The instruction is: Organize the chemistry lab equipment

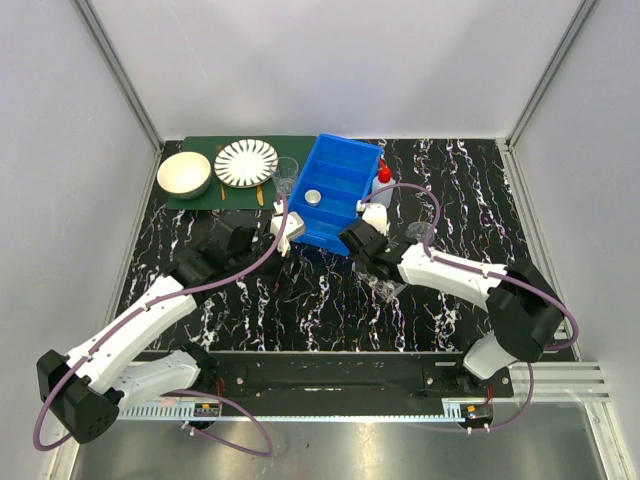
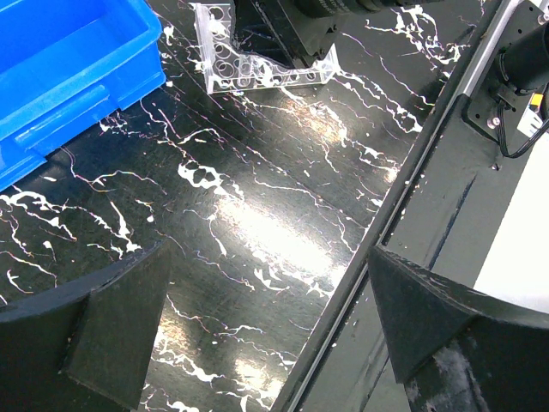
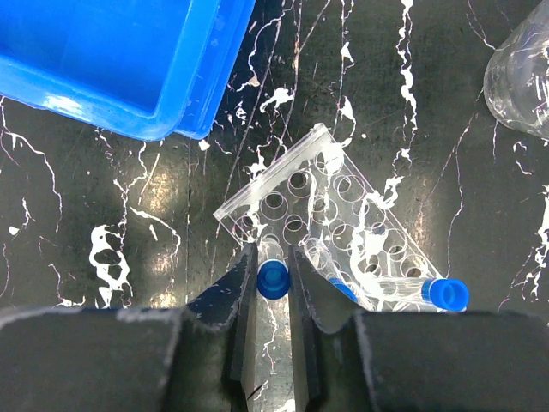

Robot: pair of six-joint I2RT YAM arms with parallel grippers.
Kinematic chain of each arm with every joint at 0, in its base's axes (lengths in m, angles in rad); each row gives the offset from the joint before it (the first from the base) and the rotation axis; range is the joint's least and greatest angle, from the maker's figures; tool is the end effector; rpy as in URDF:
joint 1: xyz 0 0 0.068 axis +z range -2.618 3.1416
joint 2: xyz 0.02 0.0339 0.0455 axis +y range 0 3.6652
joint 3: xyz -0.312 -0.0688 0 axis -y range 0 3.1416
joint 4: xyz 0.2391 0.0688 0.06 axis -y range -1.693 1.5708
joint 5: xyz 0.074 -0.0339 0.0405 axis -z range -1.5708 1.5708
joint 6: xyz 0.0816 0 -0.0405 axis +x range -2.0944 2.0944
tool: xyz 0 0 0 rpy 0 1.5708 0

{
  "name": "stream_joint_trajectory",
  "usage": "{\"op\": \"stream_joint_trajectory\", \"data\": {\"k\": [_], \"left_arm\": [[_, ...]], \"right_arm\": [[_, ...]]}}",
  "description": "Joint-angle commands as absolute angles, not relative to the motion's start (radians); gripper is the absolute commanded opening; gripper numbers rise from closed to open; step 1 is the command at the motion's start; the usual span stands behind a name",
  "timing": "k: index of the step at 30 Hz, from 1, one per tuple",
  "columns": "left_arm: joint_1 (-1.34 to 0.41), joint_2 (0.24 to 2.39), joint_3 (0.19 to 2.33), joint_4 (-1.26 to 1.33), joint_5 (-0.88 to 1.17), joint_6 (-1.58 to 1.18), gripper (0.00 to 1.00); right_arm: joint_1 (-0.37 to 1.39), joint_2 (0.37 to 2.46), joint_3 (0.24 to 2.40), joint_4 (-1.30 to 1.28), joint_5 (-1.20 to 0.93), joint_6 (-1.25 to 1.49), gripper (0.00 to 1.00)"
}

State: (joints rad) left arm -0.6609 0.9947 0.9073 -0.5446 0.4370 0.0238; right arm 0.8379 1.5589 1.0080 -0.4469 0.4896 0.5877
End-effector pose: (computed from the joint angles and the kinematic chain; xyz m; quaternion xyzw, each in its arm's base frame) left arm 0.1468 -0.1579 0.3266 0.3846 0.7872 -0.3219 0.3588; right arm 0.2497 0.2200 0.2288 -0.0482 0.9319 0.0034 0.3595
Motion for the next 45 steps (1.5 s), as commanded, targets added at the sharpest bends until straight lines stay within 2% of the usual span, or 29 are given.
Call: {"op": "stream_joint_trajectory", "data": {"k": [1, 24, 25, 26, 29, 31, 33, 39, 45], "left_arm": [[-0.666, 0.991, 0.911, -0.523, 0.433, 0.017, 0.99], [-0.667, 0.994, 0.913, -0.525, 0.439, 0.018, 0.99], [-0.667, 0.994, 0.913, -0.523, 0.437, 0.018, 0.99], [-0.669, 0.996, 0.913, -0.525, 0.436, 0.02, 0.99], [-0.669, 0.996, 0.913, -0.523, 0.439, 0.018, 0.99], [-0.67, 0.997, 0.913, -0.522, 0.439, 0.02, 0.99], [-0.669, 0.997, 0.913, -0.523, 0.437, 0.018, 0.99], [-0.669, 0.999, 0.911, -0.523, 0.436, 0.02, 0.99], [-0.669, 0.999, 0.913, -0.523, 0.436, 0.02, 0.99]], "right_arm": [[0.854, 1.557, 0.986, -0.41, 0.552, 0.583, 0.0], [0.873, 1.549, 0.969, -0.394, 0.595, 0.568, 0.0], [0.873, 1.551, 0.969, -0.393, 0.598, 0.568, 0.02], [0.874, 1.552, 0.968, -0.39, 0.598, 0.569, 0.1], [0.876, 1.552, 0.965, -0.385, 0.597, 0.571, 0.21], [0.877, 1.551, 0.965, -0.384, 0.598, 0.571, 0.25], [0.879, 1.545, 0.968, -0.383, 0.598, 0.571, 0.35], [0.885, 1.52, 0.98, -0.396, 0.601, 0.558, 0.52], [0.9, 1.479, 1.017, -0.436, 0.607, 0.546, 0.61]]}}
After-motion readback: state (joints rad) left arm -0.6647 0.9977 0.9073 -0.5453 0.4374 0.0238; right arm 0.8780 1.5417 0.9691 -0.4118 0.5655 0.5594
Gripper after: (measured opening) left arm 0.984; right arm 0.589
